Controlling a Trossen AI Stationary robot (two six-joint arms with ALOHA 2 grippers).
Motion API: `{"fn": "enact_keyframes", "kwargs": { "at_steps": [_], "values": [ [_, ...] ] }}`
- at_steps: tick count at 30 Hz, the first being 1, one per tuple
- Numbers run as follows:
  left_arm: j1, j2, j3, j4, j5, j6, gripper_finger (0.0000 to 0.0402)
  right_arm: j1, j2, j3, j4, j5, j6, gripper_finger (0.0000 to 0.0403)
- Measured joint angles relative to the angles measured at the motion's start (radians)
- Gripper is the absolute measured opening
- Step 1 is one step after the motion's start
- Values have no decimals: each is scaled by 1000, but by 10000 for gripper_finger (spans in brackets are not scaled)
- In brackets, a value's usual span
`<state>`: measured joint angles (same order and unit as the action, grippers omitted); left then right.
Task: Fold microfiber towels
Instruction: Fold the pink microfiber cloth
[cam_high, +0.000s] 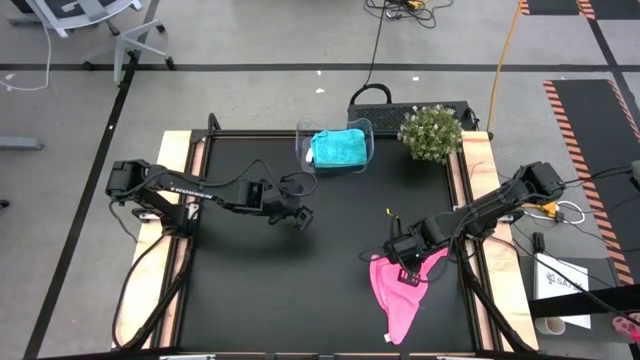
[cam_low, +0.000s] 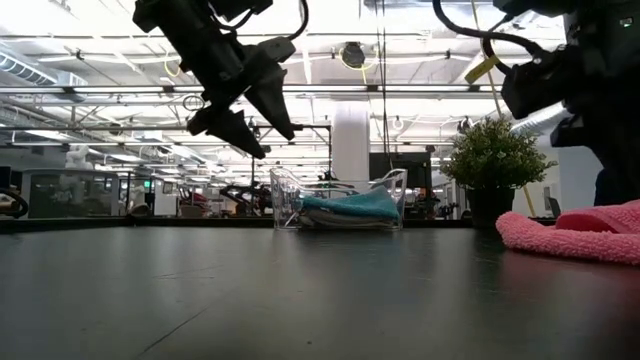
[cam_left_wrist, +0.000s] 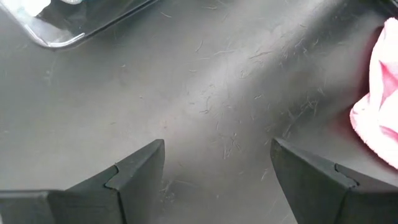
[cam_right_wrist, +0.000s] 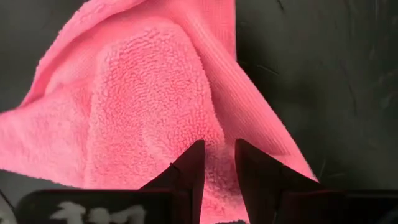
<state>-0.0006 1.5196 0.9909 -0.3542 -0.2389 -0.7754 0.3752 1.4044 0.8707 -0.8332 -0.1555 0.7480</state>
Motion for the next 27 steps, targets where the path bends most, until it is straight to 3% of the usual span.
{"fn": "enact_keyframes", "kwargs": {
  "at_steps": [13,20,25,27],
  "values": [
    [-2,0,0,-1,-20,-87,296,45,0,-130,179,-59,-95,82],
    [-2,0,0,-1,-43,-125,296,46,-5,-241,415,-67,-78,79],
    [-2,0,0,-3,-43,-137,296,43,-3,-272,528,-65,-41,16],
    [-2,0,0,-5,-43,-141,296,43,-1,-273,562,-46,-35,7]
  ]
}}
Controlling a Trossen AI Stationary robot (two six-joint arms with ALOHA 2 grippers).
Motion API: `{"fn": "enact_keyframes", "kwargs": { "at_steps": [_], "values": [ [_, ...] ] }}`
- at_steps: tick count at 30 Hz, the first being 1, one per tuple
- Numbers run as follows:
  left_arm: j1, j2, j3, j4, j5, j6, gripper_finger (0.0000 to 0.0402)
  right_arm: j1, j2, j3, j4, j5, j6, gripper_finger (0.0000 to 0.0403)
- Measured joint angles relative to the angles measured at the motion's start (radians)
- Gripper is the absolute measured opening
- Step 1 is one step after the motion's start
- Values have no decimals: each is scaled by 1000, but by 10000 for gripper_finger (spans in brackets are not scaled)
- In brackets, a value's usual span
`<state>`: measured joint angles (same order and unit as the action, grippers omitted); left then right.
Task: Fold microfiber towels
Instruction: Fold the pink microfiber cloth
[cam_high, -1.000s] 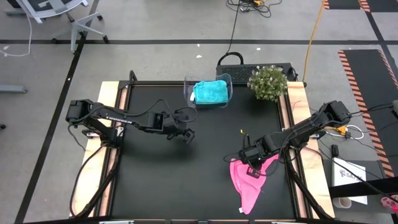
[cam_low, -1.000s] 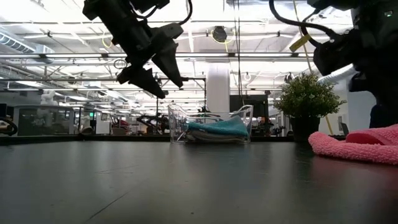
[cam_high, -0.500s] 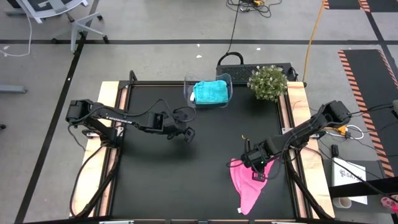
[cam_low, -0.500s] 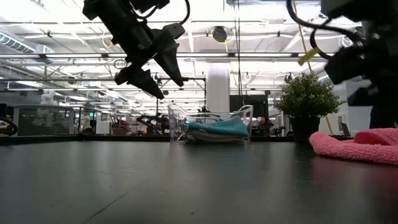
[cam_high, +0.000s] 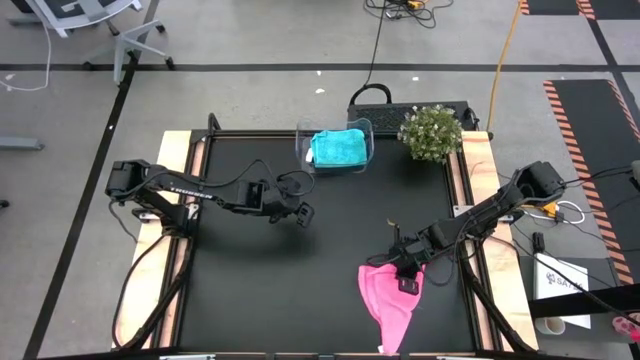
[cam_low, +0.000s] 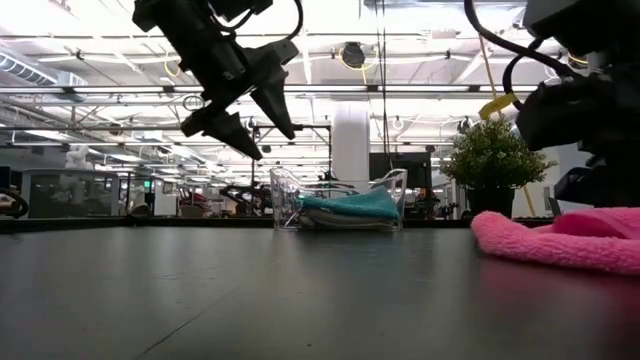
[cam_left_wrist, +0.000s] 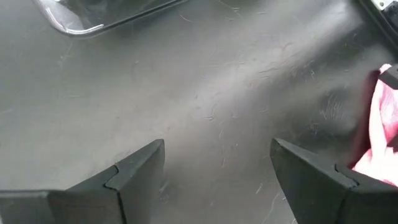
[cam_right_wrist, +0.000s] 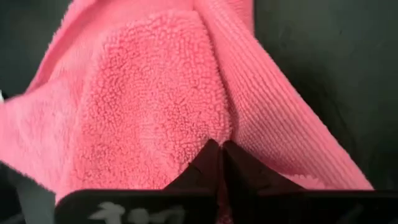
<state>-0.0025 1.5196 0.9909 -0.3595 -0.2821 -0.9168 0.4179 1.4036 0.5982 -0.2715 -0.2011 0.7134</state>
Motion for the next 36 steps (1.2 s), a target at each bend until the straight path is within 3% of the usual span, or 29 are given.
{"fn": "enact_keyframes", "kwargs": {
  "at_steps": [9,17,23,30,36],
  "values": [
    [0,0,0,-6,0,-1,296,-57,-114,-4,214,223,87,1],
    [0,0,0,35,15,-15,296,-146,-273,-3,331,418,7,1],
    [-42,0,0,125,24,-5,296,-214,-290,-3,324,437,-26,0],
    [-88,26,0,90,15,-35,296,-248,-286,-1,212,436,-29,0],
    [-142,157,0,203,160,-46,296,-249,-286,-1,182,436,-19,0]
  ]
}}
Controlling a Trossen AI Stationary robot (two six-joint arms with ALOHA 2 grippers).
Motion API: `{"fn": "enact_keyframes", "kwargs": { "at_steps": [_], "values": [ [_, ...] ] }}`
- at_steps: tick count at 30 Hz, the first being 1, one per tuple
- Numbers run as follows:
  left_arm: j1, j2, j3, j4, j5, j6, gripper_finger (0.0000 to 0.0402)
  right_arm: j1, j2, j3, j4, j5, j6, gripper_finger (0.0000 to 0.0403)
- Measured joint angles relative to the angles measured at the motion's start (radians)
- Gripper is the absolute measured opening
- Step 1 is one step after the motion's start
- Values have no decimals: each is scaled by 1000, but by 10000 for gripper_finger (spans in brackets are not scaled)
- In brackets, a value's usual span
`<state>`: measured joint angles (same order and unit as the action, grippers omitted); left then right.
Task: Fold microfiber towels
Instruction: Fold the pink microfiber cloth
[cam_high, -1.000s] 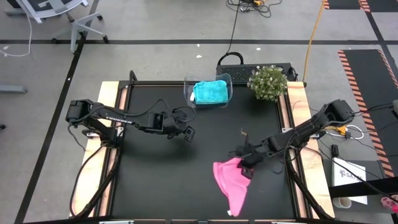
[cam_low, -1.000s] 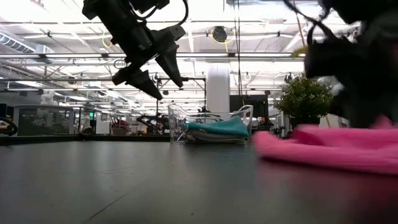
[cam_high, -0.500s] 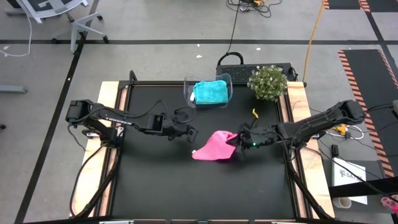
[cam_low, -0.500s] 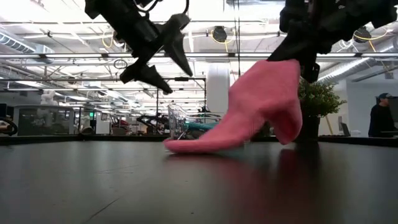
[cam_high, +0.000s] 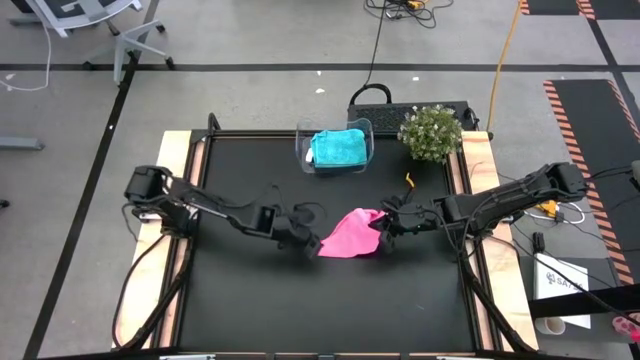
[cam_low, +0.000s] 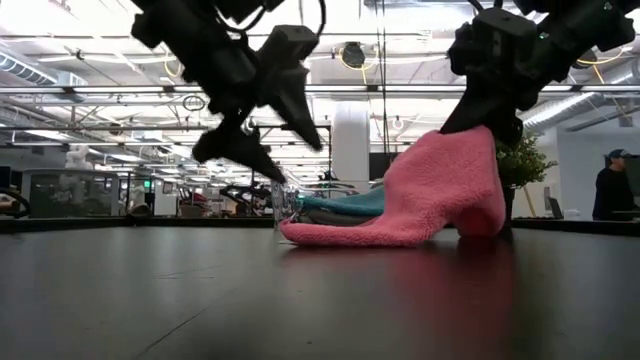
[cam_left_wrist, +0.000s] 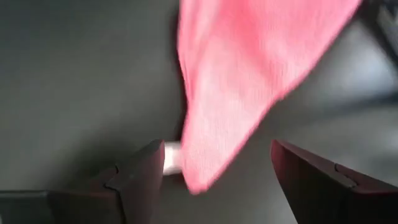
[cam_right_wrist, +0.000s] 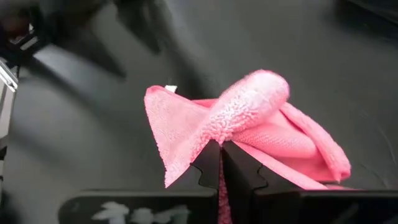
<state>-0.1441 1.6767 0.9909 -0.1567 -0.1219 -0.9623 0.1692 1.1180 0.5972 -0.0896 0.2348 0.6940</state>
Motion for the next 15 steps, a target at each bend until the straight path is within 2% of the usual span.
{"fn": "enact_keyframes", "kwargs": {
  "at_steps": [3,9,15],
  "values": [
    [-29,45,-1,42,35,7,296,0,0,0,4,-1,0,0],
    [-35,43,-1,-18,81,-27,296,0,0,0,3,-3,-6,0],
    [-27,96,0,5,125,-69,296,0,0,0,3,-3,-29,0]
  ]
}}
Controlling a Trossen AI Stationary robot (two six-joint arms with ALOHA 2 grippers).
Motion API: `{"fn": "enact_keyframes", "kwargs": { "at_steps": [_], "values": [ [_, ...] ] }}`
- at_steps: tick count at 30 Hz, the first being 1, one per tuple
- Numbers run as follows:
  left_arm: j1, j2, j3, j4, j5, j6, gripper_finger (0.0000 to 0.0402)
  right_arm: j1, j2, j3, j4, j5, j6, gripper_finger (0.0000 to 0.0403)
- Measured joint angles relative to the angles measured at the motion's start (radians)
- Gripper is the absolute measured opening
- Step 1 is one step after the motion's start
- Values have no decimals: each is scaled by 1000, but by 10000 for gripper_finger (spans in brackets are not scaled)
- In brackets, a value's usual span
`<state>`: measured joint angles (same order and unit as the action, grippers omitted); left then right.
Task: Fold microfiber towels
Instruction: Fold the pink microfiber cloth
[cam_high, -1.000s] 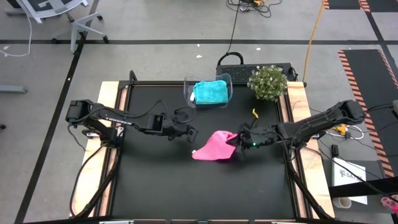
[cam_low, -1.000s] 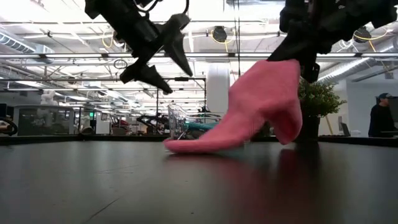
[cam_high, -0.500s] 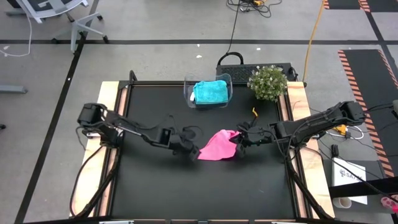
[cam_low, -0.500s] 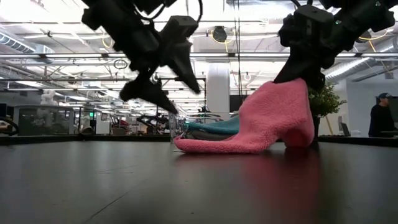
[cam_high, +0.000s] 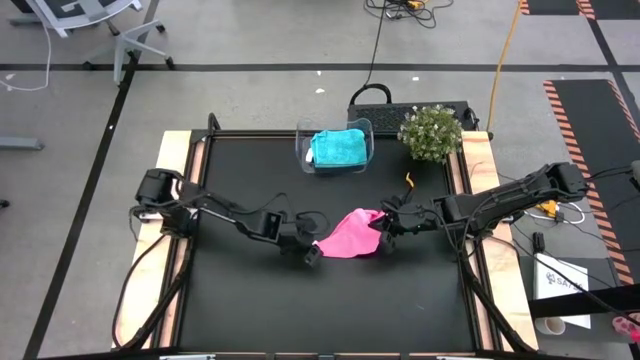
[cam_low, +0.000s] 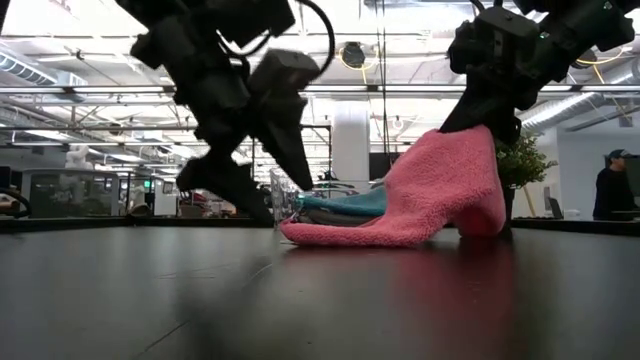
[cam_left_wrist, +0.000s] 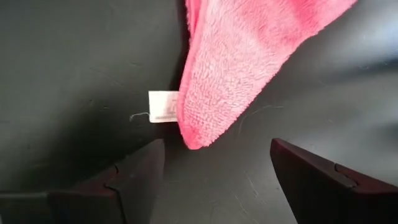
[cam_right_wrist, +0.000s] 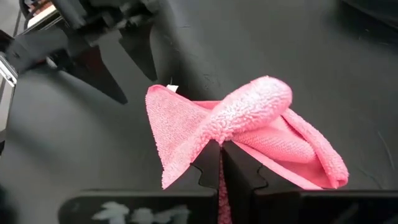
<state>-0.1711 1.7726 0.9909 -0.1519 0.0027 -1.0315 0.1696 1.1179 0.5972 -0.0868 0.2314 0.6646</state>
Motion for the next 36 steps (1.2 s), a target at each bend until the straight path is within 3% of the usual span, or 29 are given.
{"fn": "enact_keyframes", "kwargs": {
  "at_steps": [8,17,22,30,36],
  "values": [
    [0,70,0,98,44,-54,296,0,0,0,2,-1,-7,0],
    [2,66,0,96,-54,-81,282,0,0,0,3,-1,-5,0],
    [-3,66,0,96,-59,-96,206,0,0,0,3,0,-4,0],
    [-14,65,0,96,-66,-12,29,0,0,0,2,2,-4,0],
    [-10,65,0,96,-99,4,7,0,0,0,-23,-65,2,3]
  ]
}}
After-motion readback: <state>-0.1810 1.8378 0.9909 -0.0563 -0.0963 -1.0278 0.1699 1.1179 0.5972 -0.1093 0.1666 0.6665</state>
